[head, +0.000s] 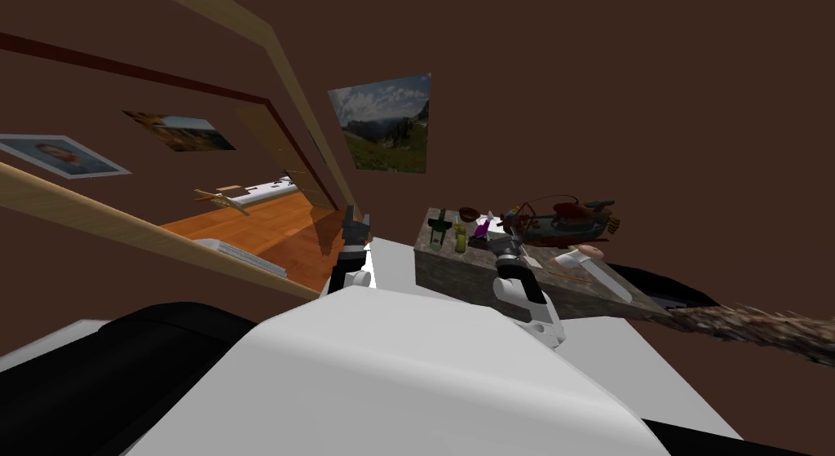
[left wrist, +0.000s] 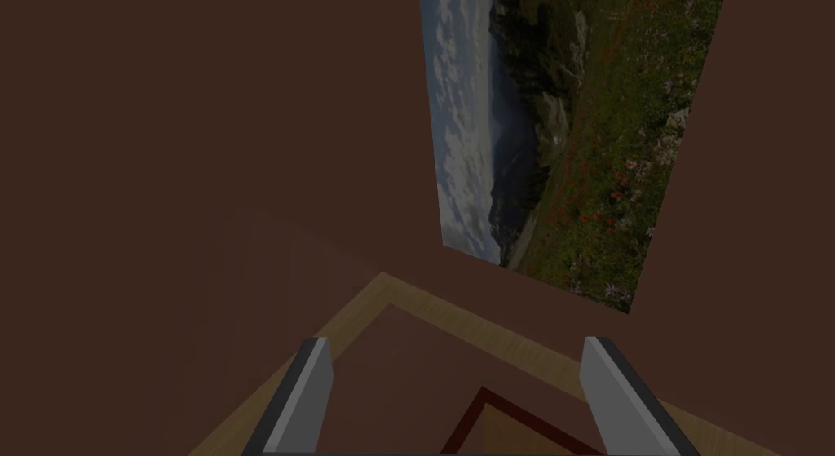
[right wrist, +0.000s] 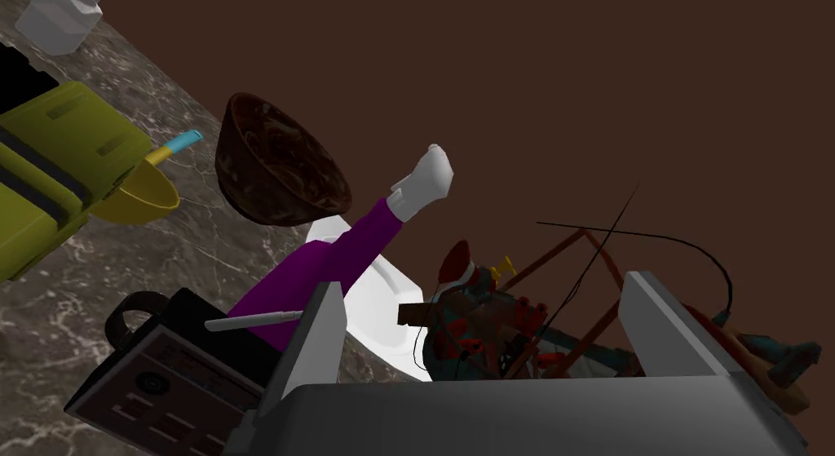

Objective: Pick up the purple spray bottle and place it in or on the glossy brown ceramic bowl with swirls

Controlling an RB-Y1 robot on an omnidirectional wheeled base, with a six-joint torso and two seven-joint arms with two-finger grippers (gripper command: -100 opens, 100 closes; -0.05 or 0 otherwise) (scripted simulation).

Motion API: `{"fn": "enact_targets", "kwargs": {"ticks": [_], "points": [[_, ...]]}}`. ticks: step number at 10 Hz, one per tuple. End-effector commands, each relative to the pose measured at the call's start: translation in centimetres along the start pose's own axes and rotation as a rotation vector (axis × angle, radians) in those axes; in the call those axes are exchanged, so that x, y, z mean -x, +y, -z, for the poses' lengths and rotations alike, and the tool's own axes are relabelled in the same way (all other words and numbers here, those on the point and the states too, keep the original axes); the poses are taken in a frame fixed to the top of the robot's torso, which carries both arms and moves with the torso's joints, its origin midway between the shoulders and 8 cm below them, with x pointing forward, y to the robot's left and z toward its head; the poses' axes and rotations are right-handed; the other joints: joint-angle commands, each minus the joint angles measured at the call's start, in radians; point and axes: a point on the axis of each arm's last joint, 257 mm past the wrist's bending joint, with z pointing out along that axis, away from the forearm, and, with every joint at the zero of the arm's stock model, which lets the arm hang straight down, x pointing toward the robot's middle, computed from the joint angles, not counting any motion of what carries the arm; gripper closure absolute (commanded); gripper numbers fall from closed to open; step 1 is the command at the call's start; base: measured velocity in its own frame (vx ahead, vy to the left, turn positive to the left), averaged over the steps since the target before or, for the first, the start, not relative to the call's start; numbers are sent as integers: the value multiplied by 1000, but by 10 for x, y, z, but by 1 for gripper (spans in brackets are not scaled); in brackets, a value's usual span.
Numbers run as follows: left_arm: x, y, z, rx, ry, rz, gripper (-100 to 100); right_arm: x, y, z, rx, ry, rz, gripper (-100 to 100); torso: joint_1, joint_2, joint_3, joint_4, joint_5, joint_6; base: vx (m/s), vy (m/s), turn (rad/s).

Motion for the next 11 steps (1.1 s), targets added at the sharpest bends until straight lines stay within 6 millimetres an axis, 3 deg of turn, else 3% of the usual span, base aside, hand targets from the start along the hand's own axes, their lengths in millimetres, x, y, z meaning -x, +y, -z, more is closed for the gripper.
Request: {"fn": "enact_targets", "kwargs": {"ticks": [1, 11], "points": [[0, 0, 0, 0, 0, 0, 0, 12, -3, -5, -21, -39, -59, -100, 0, 0, 0, 0, 0, 0, 3, 23, -4], [0, 0, 0, 0, 0, 0, 0, 68, -17, -24, -101, -243, -362, -100, -1, 0, 0, 0, 0, 0, 9, 15, 9]]}}
